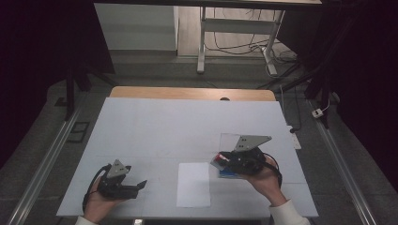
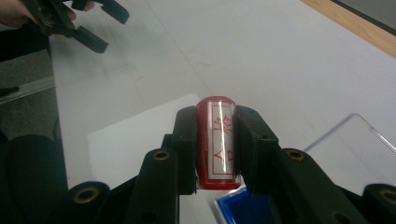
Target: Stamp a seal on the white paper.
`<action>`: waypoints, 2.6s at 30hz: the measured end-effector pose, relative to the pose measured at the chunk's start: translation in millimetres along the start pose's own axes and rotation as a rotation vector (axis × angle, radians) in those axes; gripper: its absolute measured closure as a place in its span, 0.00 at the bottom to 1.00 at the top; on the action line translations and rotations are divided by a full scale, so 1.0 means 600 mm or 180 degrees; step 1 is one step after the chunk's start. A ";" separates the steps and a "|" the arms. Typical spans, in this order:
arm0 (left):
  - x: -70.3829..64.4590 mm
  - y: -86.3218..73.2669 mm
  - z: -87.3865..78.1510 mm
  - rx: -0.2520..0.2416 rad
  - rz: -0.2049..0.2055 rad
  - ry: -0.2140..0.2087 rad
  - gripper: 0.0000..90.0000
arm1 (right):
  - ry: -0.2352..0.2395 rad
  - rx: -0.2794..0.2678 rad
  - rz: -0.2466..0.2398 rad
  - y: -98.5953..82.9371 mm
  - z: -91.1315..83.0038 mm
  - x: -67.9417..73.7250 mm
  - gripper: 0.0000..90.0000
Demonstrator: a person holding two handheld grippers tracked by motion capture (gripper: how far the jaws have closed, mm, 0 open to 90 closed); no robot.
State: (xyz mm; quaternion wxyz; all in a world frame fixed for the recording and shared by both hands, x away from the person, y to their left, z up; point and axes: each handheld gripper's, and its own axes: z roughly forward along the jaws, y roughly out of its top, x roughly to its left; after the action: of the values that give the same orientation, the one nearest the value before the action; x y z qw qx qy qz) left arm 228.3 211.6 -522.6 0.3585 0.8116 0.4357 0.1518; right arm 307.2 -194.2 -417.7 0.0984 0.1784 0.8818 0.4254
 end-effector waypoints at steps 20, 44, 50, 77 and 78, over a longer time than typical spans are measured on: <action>0.000 0.000 0.000 -0.0007 -0.0009 -0.0005 0.20 | 0.0236 0.0205 -0.0224 0.018 0.050 0.051 0.78; -0.001 0.000 0.002 0.0014 -0.0006 -0.0013 0.20 | 0.0256 0.0562 -0.0476 0.011 0.124 0.083 0.78; -0.001 0.000 0.002 0.0011 -0.0009 -0.0010 0.20 | 0.0258 0.0666 -0.0525 0.010 0.139 0.086 0.78; 0.001 -0.001 0.002 0.0039 -0.0003 -0.0008 0.20 | 0.0183 0.0826 -0.0571 -0.005 0.175 0.086 0.78; 0.000 -0.001 0.002 0.0035 -0.0008 -0.0005 0.20 | 0.0198 0.0829 -0.0587 -0.006 0.176 0.086 0.78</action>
State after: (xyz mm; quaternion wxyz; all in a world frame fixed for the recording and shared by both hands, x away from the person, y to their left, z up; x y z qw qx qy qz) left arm 228.9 211.4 -524.0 0.3546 0.8131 0.4372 0.1483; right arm 293.5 -99.8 -487.0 0.0857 0.0947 0.9447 0.3020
